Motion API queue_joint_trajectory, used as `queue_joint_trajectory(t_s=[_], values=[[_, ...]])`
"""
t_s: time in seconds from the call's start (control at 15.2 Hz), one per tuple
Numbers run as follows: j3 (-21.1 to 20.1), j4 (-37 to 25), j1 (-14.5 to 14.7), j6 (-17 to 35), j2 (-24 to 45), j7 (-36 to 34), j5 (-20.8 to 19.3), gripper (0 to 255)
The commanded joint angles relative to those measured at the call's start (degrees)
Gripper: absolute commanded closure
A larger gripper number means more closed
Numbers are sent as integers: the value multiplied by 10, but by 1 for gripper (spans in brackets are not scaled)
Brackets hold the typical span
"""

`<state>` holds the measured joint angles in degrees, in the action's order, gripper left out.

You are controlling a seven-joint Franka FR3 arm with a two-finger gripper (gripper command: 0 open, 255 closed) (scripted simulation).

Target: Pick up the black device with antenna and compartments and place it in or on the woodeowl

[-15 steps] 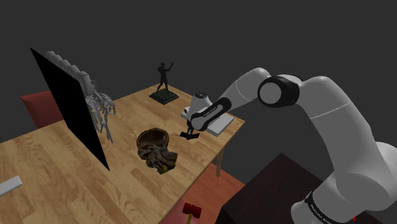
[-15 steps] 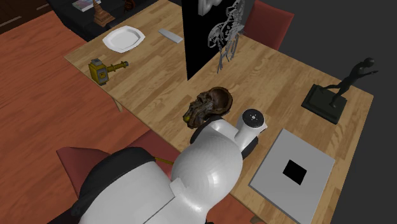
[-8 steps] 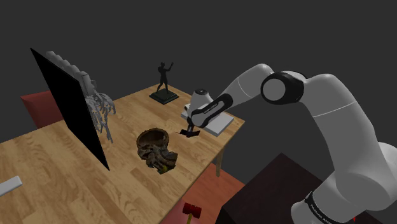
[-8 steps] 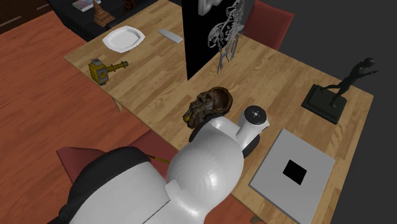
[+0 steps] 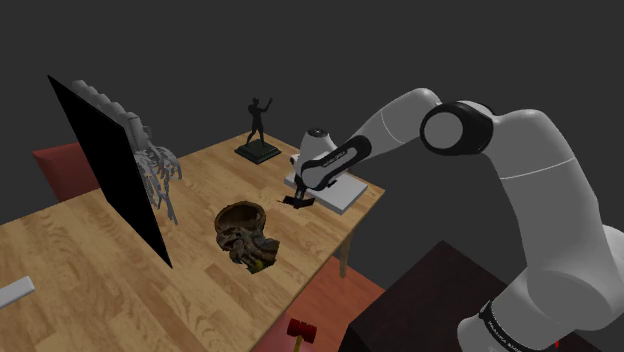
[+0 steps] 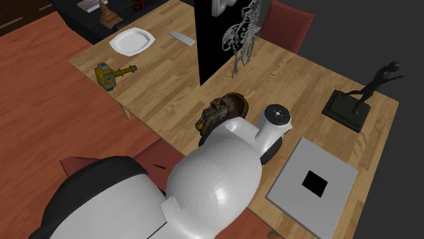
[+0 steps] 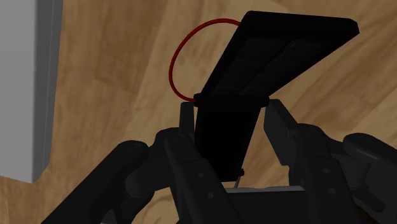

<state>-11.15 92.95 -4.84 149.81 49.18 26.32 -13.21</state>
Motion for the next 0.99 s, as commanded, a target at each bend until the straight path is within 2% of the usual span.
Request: queue_joint_trajectory(t_s=[0.0, 0.92], values=[[-3, 8, -2, -5, -14, 1, 2, 255], [-21, 29, -16, -67, -95, 10, 18, 255]])
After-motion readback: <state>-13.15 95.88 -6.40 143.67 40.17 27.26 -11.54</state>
